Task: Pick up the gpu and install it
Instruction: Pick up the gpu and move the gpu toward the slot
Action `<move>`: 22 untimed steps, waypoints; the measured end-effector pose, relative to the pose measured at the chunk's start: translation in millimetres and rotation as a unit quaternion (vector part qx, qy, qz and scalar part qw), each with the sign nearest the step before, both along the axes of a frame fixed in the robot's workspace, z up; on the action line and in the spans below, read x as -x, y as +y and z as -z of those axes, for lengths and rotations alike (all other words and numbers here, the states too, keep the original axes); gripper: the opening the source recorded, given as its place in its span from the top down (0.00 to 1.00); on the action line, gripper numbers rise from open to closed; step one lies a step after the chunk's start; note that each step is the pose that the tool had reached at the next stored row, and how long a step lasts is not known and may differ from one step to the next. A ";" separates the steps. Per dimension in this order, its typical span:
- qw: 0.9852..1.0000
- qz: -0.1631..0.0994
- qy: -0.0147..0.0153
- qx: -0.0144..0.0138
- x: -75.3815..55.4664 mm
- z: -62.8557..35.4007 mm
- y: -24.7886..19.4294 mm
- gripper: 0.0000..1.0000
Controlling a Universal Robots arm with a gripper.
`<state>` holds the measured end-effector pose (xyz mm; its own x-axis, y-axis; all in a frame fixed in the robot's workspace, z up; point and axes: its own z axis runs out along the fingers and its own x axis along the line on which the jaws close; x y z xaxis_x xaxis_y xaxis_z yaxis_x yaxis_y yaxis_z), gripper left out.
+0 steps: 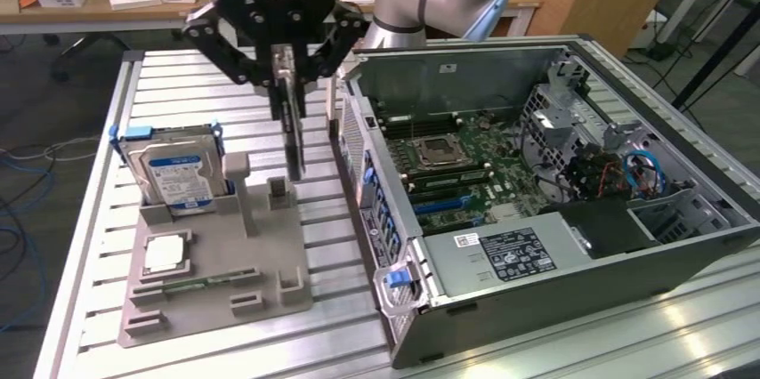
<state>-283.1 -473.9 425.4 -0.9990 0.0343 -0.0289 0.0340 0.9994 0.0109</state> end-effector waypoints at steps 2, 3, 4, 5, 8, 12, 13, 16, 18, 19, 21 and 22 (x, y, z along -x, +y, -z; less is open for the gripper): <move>1.000 0.000 0.000 0.000 -9.0 -0.1 0.0 0.73; 1.000 0.000 0.000 0.000 -13.5 -0.1 0.0 0.73; 1.000 0.000 0.000 0.000 -18.1 0.0 0.0 0.73; 1.000 0.000 0.000 0.000 -22.6 0.0 0.0 0.73; 1.000 0.000 0.000 0.000 -36.4 0.1 0.0 0.73; 1.000 0.000 0.000 0.000 -54.4 0.2 0.0 0.73; 1.000 0.000 0.000 0.000 -59.1 0.3 0.0 0.73; 1.000 0.000 0.000 0.000 -72.7 1.0 0.1 0.73; 1.000 0.000 0.000 0.000 -81.8 1.5 0.0 0.73; 1.000 0.000 0.000 0.000 -86.2 1.8 0.0 0.73; 1.000 0.000 0.000 0.000 -95.2 2.5 0.0 0.73; 1.000 0.000 0.000 0.000 -100.2 3.0 0.0 0.73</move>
